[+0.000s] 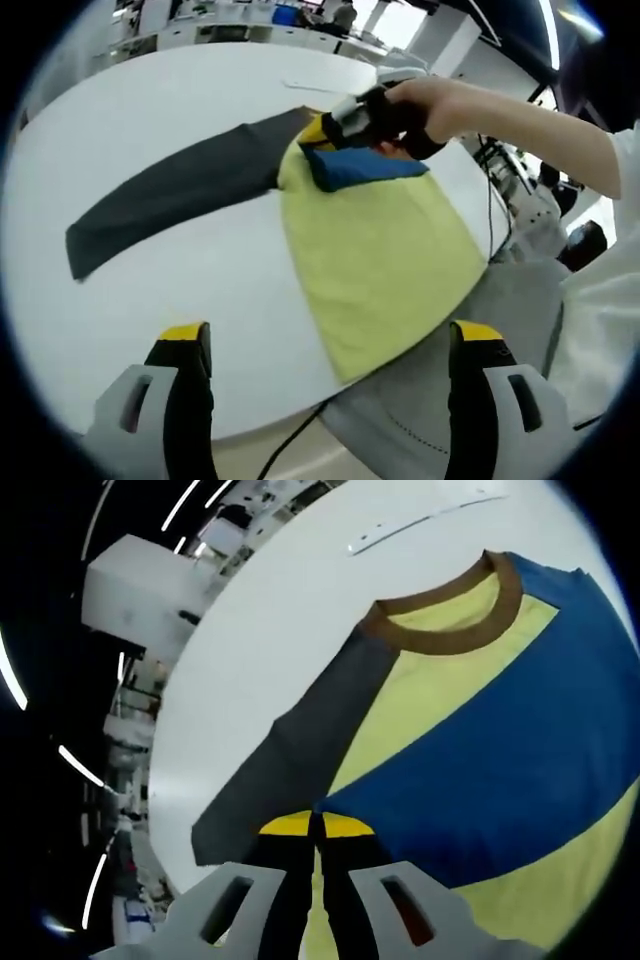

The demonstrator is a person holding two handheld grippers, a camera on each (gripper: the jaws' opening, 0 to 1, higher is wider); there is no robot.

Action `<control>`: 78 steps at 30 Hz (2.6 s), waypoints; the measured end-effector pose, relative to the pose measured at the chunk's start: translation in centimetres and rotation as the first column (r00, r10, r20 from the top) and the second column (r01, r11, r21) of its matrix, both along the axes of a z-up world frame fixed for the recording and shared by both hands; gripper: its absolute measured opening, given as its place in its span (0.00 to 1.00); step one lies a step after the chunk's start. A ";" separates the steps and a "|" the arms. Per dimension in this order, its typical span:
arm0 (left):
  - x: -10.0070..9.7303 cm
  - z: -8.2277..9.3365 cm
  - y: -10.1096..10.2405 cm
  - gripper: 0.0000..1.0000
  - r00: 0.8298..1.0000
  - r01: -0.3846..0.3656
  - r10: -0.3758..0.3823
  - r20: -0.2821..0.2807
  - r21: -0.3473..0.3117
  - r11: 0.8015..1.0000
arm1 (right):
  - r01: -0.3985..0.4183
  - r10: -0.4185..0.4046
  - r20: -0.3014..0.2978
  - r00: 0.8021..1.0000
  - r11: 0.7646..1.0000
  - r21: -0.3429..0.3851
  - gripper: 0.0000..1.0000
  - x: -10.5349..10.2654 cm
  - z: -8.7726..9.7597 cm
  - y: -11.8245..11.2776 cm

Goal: Fold the garment on the visible template until the final outline fits inside the template.

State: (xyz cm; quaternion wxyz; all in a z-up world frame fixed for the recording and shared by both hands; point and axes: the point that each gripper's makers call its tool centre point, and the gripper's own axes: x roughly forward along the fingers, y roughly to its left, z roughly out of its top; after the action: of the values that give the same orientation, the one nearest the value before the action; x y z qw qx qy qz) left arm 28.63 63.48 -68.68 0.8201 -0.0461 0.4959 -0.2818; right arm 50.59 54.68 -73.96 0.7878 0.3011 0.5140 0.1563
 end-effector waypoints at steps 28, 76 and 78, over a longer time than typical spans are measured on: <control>-0.1 -1.0 0.8 0.96 0.999 -0.018 0.019 -0.029 0.003 1.000 | -0.050 0.049 -0.007 0.999 0.999 -0.020 0.02 -0.5 -2.2 1.1; 0.3 1.6 -0.9 0.96 0.999 0.025 -0.025 0.031 0.015 1.000 | -0.232 0.225 0.259 0.939 0.973 -0.002 0.22 -1.7 2.9 -2.4; 0.3 1.7 -1.0 0.95 0.999 0.026 -0.027 0.032 0.016 1.000 | -0.257 0.251 0.274 0.929 0.966 -0.013 0.23 -2.0 3.2 -2.5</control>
State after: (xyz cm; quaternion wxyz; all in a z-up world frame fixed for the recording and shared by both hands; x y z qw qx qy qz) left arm 28.90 62.52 -66.94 0.8244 -0.0286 0.4856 -0.2896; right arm 48.58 52.21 -70.80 0.8208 0.2166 0.4333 0.3027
